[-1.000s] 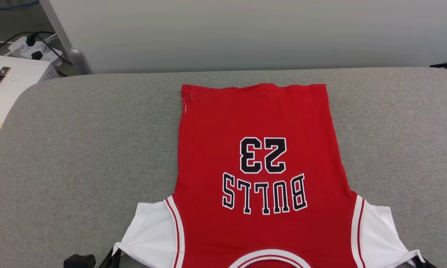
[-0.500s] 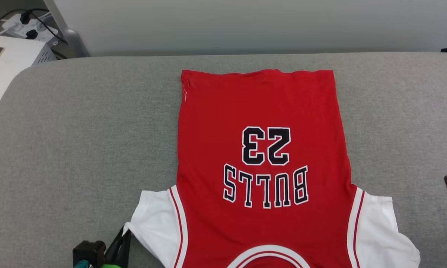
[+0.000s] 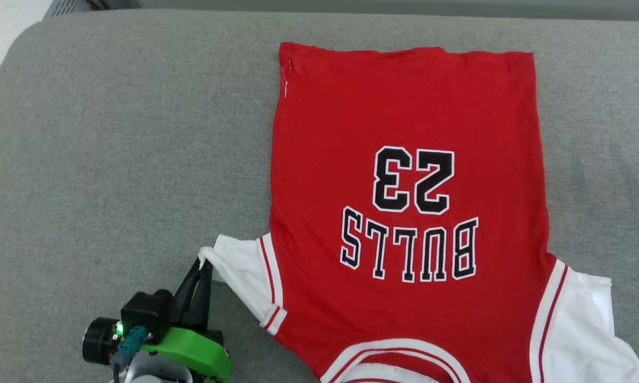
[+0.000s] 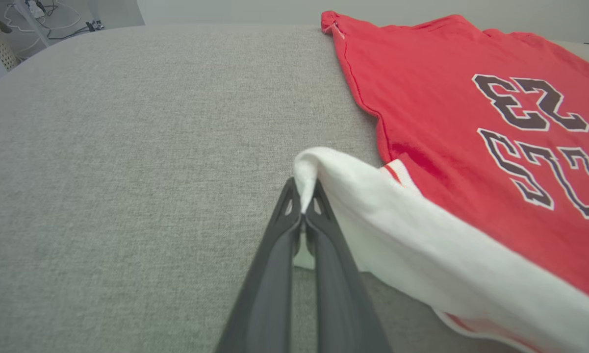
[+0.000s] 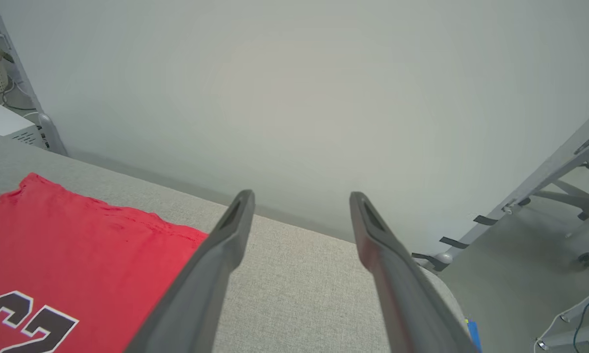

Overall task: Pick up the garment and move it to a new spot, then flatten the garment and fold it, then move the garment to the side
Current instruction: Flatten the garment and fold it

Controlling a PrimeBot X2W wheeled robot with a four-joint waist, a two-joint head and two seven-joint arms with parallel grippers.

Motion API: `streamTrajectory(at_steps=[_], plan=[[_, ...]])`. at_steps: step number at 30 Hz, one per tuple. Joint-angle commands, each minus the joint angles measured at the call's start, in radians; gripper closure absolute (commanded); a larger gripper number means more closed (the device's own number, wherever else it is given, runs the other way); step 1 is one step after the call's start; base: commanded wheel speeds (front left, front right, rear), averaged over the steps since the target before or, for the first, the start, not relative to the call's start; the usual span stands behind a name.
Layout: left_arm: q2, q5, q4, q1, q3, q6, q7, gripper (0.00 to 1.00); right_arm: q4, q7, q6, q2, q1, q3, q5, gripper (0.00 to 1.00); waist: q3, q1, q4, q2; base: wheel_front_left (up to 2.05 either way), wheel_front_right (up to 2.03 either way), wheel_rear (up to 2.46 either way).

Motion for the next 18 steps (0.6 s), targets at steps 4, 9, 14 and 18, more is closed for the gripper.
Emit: streamTrajectory(at_steps=[4, 9, 14, 18], plan=[[-0.030, 0.036, -0.035, -0.045, 0.001, -0.016, -0.006, 1.00, 0.119, 0.205, -0.001, -0.028, -0.195, 0.129, 0.093, 0.00, 0.121, -0.0001, 0.094, 0.0000, 0.00, 0.00, 0.00], [-0.057, 0.067, -0.071, -0.071, 0.002, -0.028, -0.006, 1.00, 0.237, 0.483, -0.001, -0.031, -0.371, 0.263, 0.189, 0.00, 0.181, -0.0001, 0.133, 0.0000, 0.00, 0.00, 0.00], [-0.085, 0.099, -0.102, -0.096, -0.002, -0.044, -0.006, 1.00, 0.349, 0.632, -0.001, -0.005, -0.512, 0.332, 0.193, 0.00, 0.240, -0.0001, 0.167, 0.0000, 0.00, 0.00, 0.00], [-0.110, 0.121, -0.118, -0.111, -0.004, -0.060, -0.006, 1.00, 0.439, 0.676, -0.001, 0.009, -0.582, 0.357, 0.161, 0.00, 0.280, -0.0001, 0.189, 0.0000, 0.00, 0.00, 0.00]])
